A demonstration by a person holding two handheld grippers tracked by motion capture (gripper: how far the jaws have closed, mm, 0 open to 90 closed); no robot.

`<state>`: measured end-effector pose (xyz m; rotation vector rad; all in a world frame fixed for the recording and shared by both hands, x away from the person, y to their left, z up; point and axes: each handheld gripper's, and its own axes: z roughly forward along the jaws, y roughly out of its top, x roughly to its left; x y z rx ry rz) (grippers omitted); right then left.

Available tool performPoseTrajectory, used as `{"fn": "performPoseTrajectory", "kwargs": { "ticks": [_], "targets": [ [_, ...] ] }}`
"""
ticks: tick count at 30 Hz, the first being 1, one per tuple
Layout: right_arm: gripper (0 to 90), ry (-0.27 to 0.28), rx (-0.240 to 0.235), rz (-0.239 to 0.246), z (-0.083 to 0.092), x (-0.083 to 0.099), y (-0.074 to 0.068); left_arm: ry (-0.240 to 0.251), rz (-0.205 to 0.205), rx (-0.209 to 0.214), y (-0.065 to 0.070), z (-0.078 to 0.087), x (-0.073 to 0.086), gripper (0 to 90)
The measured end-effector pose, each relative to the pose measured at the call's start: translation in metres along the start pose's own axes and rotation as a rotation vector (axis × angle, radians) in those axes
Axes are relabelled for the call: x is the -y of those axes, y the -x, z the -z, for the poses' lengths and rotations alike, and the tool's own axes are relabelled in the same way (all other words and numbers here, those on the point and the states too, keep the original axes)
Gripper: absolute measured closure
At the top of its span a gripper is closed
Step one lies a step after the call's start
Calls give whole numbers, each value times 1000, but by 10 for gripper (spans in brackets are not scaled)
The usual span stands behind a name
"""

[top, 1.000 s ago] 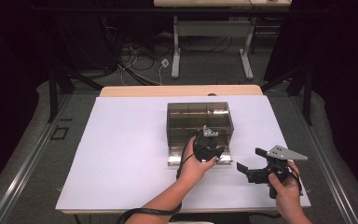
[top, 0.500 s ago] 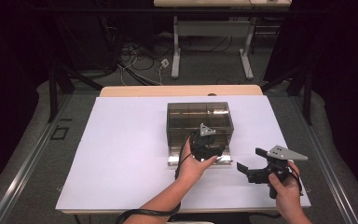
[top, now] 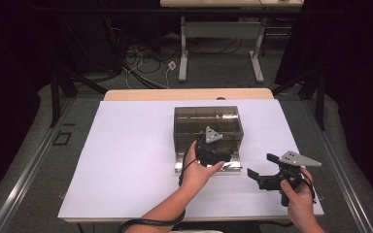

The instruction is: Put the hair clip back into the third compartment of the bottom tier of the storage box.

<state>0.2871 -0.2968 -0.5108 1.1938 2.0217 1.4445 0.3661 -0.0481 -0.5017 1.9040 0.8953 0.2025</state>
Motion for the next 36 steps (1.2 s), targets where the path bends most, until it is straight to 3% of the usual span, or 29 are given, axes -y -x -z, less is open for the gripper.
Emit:
{"fn": "performPoseTrajectory", "kwargs": {
  "ticks": [1,4,9,14,18,22,25,30,36],
  "targets": [
    [0,-5,-5,5,0,0,0,5,16,13,0,1,-1,394],
    [0,-8,-6,1,0,-1,-1,23,-35,-21,3,5,-2,394],
    [0,-6,-1,0,1,-1,0,37,-56,-52,8,13,-4,375],
    [0,0,-4,-5,1,-1,1,48,-19,-20,9,22,-6,401],
    [0,-3,-4,-12,1,-1,0,40,-29,-33,10,29,-6,407],
    [0,-2,-4,-7,0,-1,0,47,4,-30,11,37,-6,403],
    [0,-2,-3,-1,0,-1,1,29,37,-19,11,41,-4,350],
    [0,-1,-3,1,0,-1,0,15,39,-18,10,46,0,220],
    [0,-7,-5,5,0,-1,-1,15,37,-19,10,50,7,138]
  ]
}}
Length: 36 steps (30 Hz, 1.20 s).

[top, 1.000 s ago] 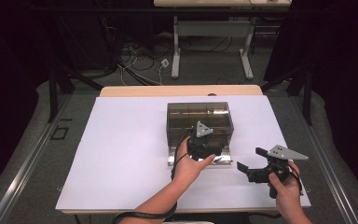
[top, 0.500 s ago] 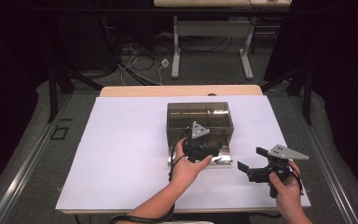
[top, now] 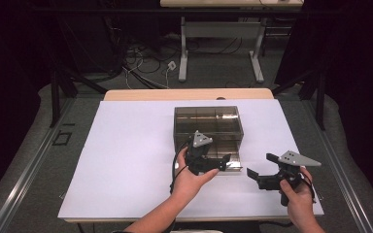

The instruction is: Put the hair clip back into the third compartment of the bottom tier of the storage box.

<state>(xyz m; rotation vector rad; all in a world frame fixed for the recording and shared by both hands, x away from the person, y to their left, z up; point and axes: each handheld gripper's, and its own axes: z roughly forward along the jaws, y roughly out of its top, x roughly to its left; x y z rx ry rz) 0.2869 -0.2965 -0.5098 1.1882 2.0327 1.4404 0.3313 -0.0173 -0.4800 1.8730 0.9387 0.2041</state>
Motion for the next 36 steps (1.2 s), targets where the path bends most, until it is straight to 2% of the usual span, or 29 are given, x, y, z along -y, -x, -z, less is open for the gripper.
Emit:
{"fn": "performPoseTrajectory", "kwargs": {
  "ticks": [3,4,6,10,15,19,20,21,22,29,34,36],
  "targets": [
    [0,5,4,-2,0,0,0,-5,-11,-4,0,2,4,88],
    [0,7,7,-2,0,0,0,-8,-27,-9,-1,2,5,72],
    [0,8,9,-1,0,0,0,-18,-34,3,-1,2,7,31],
    [0,4,6,5,0,0,-1,-3,-20,20,-1,6,14,1],
    [0,4,5,7,0,0,-2,7,-13,24,-1,10,22,0],
    [0,2,7,6,0,0,-2,13,8,33,-3,13,27,0],
    [0,1,6,12,-1,0,-2,13,-2,31,-4,14,28,0],
    [0,-1,7,14,-1,0,-2,11,10,36,-4,15,29,0],
    [0,2,2,19,-1,0,-2,6,-4,30,-5,16,31,0],
    [0,3,0,20,-1,0,-2,-7,-6,21,-8,18,40,1],
    [0,-2,0,21,-1,0,-3,0,29,57,-10,20,44,1],
    [0,-5,-2,16,-1,0,-3,-2,15,46,-10,21,46,1]
  ]
}}
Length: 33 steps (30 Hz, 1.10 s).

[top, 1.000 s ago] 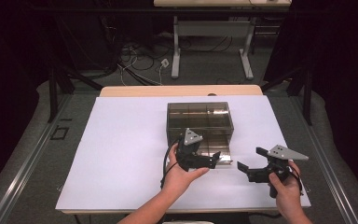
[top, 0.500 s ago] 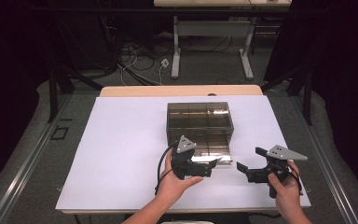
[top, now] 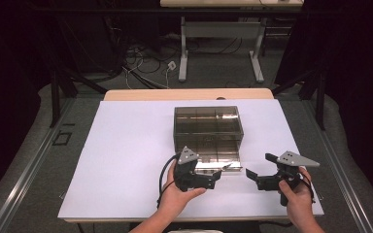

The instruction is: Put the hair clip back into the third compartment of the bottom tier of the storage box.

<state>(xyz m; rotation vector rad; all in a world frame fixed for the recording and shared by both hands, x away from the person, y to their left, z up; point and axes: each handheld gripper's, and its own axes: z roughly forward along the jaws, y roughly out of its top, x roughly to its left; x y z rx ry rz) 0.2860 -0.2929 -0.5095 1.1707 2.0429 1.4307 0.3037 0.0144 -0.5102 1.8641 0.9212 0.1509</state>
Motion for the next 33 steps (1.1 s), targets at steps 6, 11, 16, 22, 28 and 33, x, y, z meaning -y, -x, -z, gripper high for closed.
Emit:
{"fn": "performPoseTrajectory", "kwargs": {
  "ticks": [6,11,16,22,28,33],
  "targets": [
    [0,3,-3,9,-1,0,0,-4,-9,-15,-1,0,8,19],
    [0,4,0,10,-1,0,0,-17,-30,-46,-2,-2,12,83],
    [0,2,-6,8,-1,0,0,-32,-11,-45,-1,-4,15,161],
    [0,-2,-2,9,0,0,1,-48,11,-55,-1,-5,19,229],
    [0,-1,-4,8,0,0,1,-51,27,-54,-2,-6,21,321],
    [0,1,-4,11,-1,0,1,-65,23,-74,-2,-7,24,332]
  ]
}}
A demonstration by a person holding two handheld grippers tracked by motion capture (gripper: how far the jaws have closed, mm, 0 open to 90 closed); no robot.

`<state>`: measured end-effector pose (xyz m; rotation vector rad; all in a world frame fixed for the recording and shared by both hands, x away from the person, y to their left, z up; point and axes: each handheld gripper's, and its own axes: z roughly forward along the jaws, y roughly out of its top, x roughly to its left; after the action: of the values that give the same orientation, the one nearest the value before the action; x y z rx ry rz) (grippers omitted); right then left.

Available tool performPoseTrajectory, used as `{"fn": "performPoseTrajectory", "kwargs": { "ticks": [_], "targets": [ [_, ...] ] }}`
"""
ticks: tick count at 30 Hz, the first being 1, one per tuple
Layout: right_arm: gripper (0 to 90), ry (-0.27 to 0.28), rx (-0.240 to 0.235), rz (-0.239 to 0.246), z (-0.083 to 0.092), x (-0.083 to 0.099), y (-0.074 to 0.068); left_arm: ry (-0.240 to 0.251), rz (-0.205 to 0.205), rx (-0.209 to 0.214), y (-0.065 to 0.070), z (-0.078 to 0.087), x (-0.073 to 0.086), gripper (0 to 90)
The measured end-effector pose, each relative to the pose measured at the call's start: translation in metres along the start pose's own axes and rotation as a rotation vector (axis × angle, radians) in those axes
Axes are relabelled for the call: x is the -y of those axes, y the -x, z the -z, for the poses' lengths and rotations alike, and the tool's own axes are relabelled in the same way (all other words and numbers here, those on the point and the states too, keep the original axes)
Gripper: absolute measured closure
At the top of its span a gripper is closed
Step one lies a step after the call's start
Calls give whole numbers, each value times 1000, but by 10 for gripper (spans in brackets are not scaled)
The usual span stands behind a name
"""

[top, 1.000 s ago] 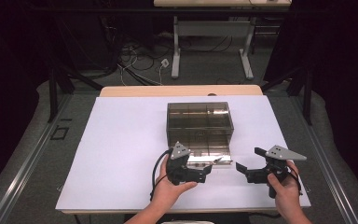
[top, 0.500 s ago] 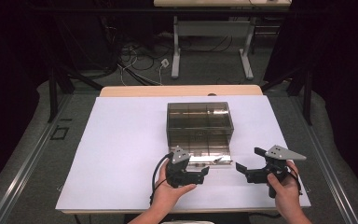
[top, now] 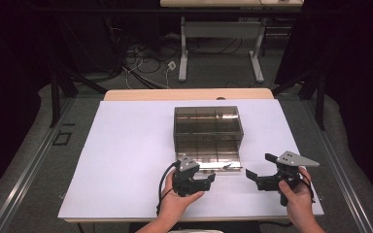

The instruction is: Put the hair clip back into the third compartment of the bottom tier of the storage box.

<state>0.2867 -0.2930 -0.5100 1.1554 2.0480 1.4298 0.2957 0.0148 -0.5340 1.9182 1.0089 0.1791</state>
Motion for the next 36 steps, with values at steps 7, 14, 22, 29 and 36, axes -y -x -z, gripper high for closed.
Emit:
{"fn": "performPoseTrajectory", "kwargs": {
  "ticks": [7,14,22,29,36],
  "targets": [
    [0,-1,-3,-3,0,0,0,-11,10,-17,0,-2,4,417],
    [0,4,0,-3,-1,0,0,-47,39,-23,-1,-4,6,537],
    [0,1,-2,-2,-1,0,0,-95,51,-45,-8,-7,8,681],
    [0,-6,-4,-3,-2,0,0,-122,71,-51,-12,-8,8,785],
    [0,-5,-5,-7,-2,0,0,-133,107,-51,-18,-10,8,862]
  ]
}}
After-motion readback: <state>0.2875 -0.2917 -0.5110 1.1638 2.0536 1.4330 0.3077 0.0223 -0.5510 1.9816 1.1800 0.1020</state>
